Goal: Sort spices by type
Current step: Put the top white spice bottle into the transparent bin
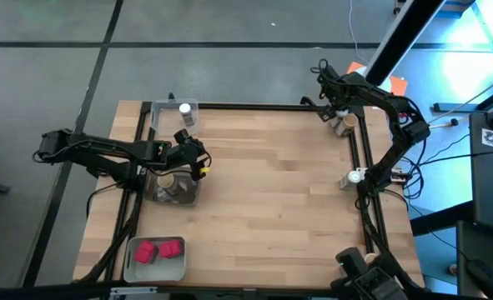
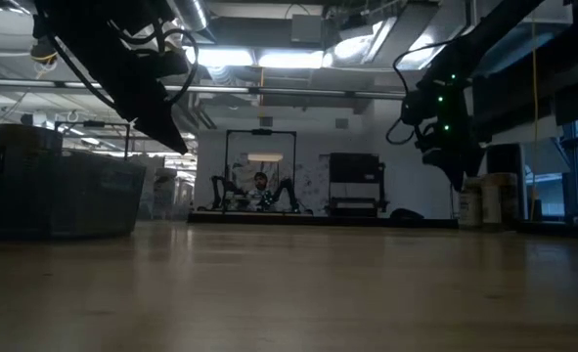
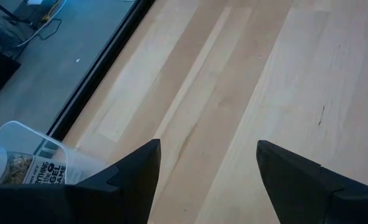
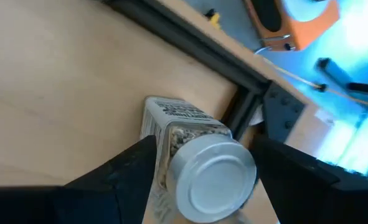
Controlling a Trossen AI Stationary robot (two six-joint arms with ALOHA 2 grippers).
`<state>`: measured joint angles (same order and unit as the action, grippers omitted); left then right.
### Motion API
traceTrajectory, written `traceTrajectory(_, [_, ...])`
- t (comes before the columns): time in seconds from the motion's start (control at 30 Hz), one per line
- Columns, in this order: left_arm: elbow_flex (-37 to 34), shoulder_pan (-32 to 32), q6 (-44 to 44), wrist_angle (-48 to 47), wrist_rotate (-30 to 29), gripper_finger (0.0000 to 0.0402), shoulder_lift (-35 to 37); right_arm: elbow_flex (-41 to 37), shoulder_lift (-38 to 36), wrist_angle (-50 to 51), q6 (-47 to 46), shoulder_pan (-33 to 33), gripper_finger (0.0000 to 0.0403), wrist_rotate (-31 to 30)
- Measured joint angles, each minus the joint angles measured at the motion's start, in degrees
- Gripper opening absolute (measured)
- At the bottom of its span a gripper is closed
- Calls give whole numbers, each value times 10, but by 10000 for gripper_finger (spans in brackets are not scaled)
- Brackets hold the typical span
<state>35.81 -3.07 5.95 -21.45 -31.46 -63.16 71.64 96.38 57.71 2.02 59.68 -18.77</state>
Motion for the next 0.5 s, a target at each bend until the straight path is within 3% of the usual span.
traceTrajectory(0.23, [0, 0, -1, 0, 0, 249, 0, 0, 0, 9, -17, 0, 264, 30])
traceTrajectory(0.5, [0, 0, -1, 0, 0, 249, 0, 0, 0, 12, -20, -1, 264, 129])
